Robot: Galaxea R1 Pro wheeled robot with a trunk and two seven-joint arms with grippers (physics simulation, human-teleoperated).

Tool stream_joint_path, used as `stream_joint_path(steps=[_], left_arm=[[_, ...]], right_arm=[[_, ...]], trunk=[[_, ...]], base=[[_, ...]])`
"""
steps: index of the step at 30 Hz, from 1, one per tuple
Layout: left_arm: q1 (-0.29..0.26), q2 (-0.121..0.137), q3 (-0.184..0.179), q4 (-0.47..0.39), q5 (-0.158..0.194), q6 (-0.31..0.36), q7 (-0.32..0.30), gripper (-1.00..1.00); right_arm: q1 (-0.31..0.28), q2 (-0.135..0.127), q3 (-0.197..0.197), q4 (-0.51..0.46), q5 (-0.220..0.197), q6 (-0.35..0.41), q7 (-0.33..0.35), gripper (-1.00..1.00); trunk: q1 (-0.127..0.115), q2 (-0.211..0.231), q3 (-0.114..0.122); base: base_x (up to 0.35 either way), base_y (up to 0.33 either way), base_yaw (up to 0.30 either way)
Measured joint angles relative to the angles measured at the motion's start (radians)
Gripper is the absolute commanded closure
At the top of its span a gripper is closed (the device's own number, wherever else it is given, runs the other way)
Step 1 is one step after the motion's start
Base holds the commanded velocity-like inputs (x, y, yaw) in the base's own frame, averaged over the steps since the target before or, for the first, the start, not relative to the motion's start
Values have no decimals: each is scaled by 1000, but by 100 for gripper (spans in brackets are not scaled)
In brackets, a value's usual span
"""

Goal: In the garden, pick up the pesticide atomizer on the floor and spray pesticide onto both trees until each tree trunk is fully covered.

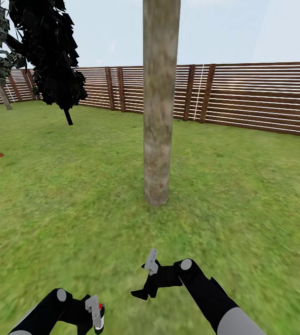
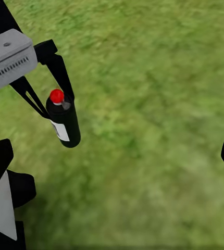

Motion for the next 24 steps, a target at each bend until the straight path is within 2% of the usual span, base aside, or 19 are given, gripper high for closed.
stream_joint_path(steps=[4, 9, 21, 22, 24], left_arm=[[0, 0, 0, 0, 0, 0, 0, 100], [1, 1, 1, 1, 6, -52, 0, 100], [0, -2, 2, 1, 8, -60, 1, 100], [0, -3, 2, 1, 8, -60, 1, 100], [0, -4, 2, 1, 8, -60, 0, 100]], right_arm=[[0, 0, 0, 0, 0, 0, 0, -100], [0, 0, 0, 0, 0, 0, 0, -100], [0, 0, 25, 3, 2, -1, 3, -100], [0, 0, 25, 3, 2, 0, 3, 100], [0, 0, 25, 1, 2, 0, 3, 100]], trunk=[[0, 0, 0], [0, 0, 0], [0, 0, 0], [0, 0, 0], [0, 0, 0]], base=[[0, 0, 0], [0, 0, 0], [0, 0, 0], [0, 0, 0], [0, 0, 0]])
